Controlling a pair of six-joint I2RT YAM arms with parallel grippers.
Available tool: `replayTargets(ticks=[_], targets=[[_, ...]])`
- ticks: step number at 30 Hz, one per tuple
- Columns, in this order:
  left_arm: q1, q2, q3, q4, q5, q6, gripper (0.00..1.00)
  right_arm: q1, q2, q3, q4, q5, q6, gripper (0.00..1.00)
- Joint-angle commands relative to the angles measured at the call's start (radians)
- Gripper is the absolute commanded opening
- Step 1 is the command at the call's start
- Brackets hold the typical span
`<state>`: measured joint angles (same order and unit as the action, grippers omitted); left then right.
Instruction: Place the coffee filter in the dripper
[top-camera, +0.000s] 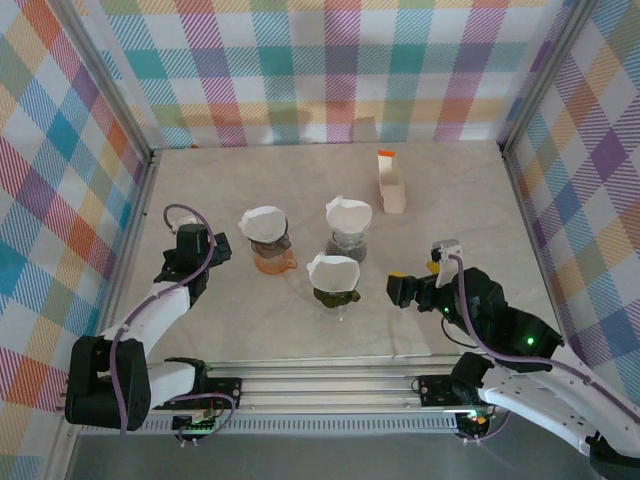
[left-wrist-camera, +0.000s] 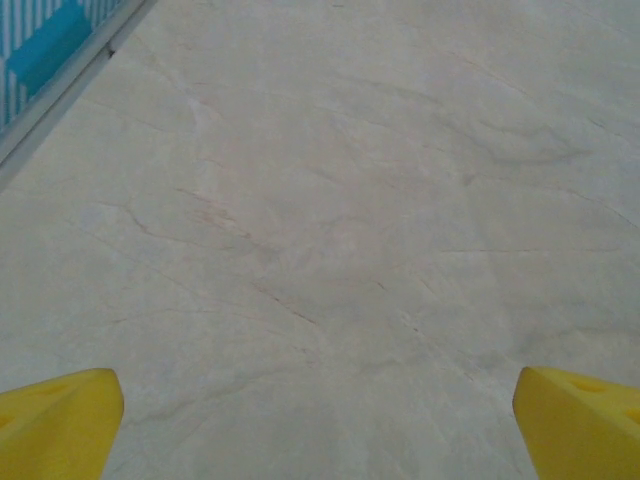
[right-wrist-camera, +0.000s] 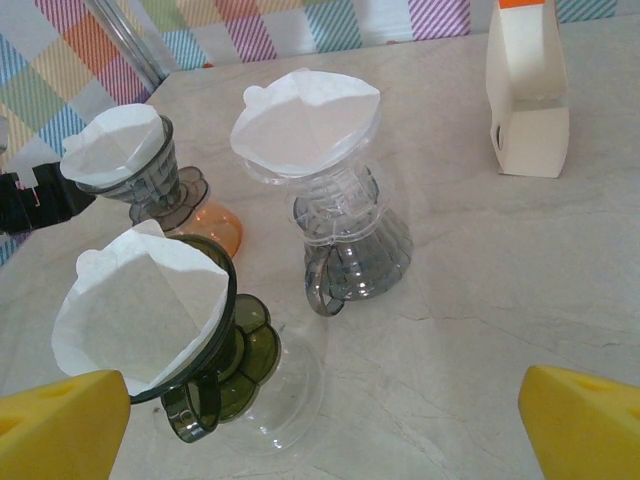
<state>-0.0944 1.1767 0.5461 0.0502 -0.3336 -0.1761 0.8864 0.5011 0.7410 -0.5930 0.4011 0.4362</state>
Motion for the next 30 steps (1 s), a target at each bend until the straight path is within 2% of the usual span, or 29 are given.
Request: replayTargets(ticks=[1,6,12,18,22,24,26,27,28,29,30], targets=[[0.012,0.025,-0.023,0.171,0.068,0.066,1.0,0.0,-0.014,-0.014,0.001,0.021,0.004,0.99],[0.012,0.117,-0.066,0.379,0.025,0.083,1.0,0.001,-0.017,-0.016,-0.011,0.022,0.004,0.99],[0.03,0.278,-0.063,0.542,0.031,0.106,1.0,0.001,-0.024,-0.019,-0.036,0.029,0.005,0.99],[0.049,0.33,-0.029,0.525,0.078,0.103,1.0,0.0,-0.018,-0.033,-0.012,0.048,-0.01,0.99],[0.045,0.362,-0.026,0.56,0.196,0.162,1.0,0.001,-0.008,-0.034,-0.007,0.074,0.001,0.99],[0.049,0.354,-0.057,0.605,0.209,0.159,1.0,0.0,-0.005,-0.032,-0.006,0.081,0.0,0.99],[0.039,0.388,-0.164,0.846,0.166,0.157,1.0,0.001,-0.002,-0.024,-0.013,0.084,-0.007,0.99],[0.031,0.39,-0.182,0.865,0.114,0.148,1.0,0.0,-0.001,-0.021,-0.018,0.085,-0.009,0.99],[0.023,0.369,-0.154,0.772,0.082,0.138,1.0,0.0,-0.001,-0.017,-0.017,0.086,-0.011,0.99],[0.007,0.387,-0.153,0.808,0.053,0.151,1.0,0.001,-0.001,-0.016,-0.017,0.091,-0.008,0.99],[0.004,0.38,-0.147,0.777,0.052,0.149,1.0,0.001,-0.001,-0.015,-0.02,0.111,0.009,0.99]])
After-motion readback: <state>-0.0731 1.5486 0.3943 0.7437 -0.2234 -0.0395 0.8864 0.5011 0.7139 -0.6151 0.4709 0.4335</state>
